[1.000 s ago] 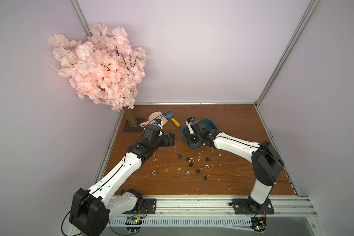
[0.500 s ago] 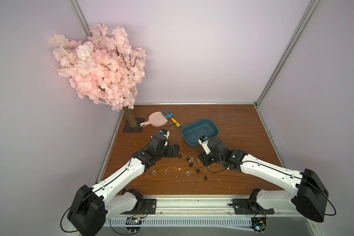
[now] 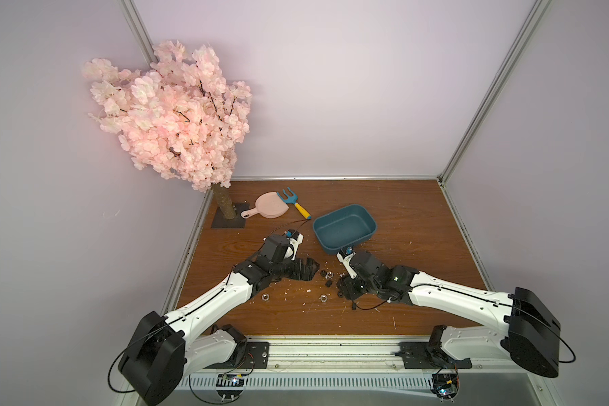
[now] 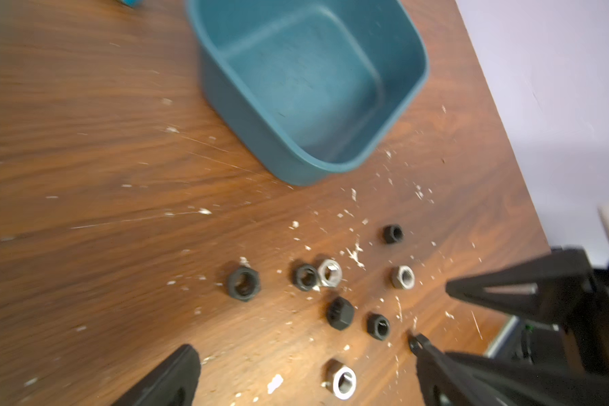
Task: Put the nuts on the desktop into the storage box
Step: Pick up the nut from the center of the board.
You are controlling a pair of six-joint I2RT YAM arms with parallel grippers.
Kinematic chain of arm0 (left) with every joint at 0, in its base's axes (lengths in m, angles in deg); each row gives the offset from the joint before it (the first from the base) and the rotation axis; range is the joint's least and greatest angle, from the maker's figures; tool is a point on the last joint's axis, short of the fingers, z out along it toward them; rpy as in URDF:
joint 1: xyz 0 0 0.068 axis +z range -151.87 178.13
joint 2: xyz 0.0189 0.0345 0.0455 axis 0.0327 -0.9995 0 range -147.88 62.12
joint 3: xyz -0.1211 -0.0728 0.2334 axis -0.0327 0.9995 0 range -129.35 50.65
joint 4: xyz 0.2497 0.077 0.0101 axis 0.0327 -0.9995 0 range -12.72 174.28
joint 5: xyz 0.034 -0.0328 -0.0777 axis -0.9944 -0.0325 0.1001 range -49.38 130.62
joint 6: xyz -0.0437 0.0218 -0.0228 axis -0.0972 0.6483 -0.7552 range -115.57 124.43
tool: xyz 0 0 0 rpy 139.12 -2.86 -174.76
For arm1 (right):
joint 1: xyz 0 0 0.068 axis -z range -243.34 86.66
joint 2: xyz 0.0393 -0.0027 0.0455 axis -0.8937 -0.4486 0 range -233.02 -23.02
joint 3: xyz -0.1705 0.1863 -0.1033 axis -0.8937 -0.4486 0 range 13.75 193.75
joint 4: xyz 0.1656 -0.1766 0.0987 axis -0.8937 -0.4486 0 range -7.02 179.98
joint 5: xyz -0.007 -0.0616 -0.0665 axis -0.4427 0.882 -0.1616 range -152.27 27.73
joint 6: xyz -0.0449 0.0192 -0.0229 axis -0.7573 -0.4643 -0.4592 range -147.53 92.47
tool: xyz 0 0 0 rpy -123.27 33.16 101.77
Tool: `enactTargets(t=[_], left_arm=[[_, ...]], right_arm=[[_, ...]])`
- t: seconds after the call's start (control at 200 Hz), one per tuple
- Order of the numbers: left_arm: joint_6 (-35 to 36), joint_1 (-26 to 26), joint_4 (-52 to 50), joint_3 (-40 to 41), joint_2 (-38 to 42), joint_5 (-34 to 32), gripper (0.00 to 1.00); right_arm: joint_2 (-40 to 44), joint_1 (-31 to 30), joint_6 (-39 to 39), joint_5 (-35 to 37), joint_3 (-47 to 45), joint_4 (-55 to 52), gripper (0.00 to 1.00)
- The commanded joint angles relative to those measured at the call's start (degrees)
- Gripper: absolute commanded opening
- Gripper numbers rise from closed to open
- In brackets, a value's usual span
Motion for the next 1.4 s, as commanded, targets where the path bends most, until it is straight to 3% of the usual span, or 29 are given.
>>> enactTargets(t=[0.0,0.18,0.315,0.41,0.646,0.981,1.241,1.396], left_arm=[[1.8,-4.2,4.5,-0.1,-2.5,1.5,0.98],[4.1,-9.9,4.8,-2.7,-10.2,-7.0,0.91],[6.9,-10.8,5.1,-4.0,-15.5,-9.4,0.82],[9.0,-11.1,5.6,-4.6,-17.9,-9.0,0.72],[12.3,-13.8,6.0,-5.1,-21.1,-11.6,0.68],[13.1,-14.4,8.7,-4.7,-23.8,-12.4,0.44],[13.1,-14.5,10.9,-5.4,-25.0,-7.2,0.17],[10.6,-14.5,9.7,-6.0,-22.1,-5.5,0.11]], right_arm=[[3.5,2.2,5.5,0.2,-1.6,-3.2,0.61],[9.7,12.8,7.2,-7.7,-7.4,-3.4,0.61],[14.3,16.4,6.9,-8.1,-9.4,-2.6,0.62],[15.5,16.9,7.0,-8.2,-9.6,-2.0,0.62],[16.8,17.0,6.5,-7.8,-9.3,-0.8,0.62],[18.7,17.0,6.1,-6.7,-9.0,0.1,0.62],[20.4,17.0,4.5,-5.3,-9.0,0.9,0.65],[23.4,17.0,1.1,-6.8,-10.2,4.9,0.67]])
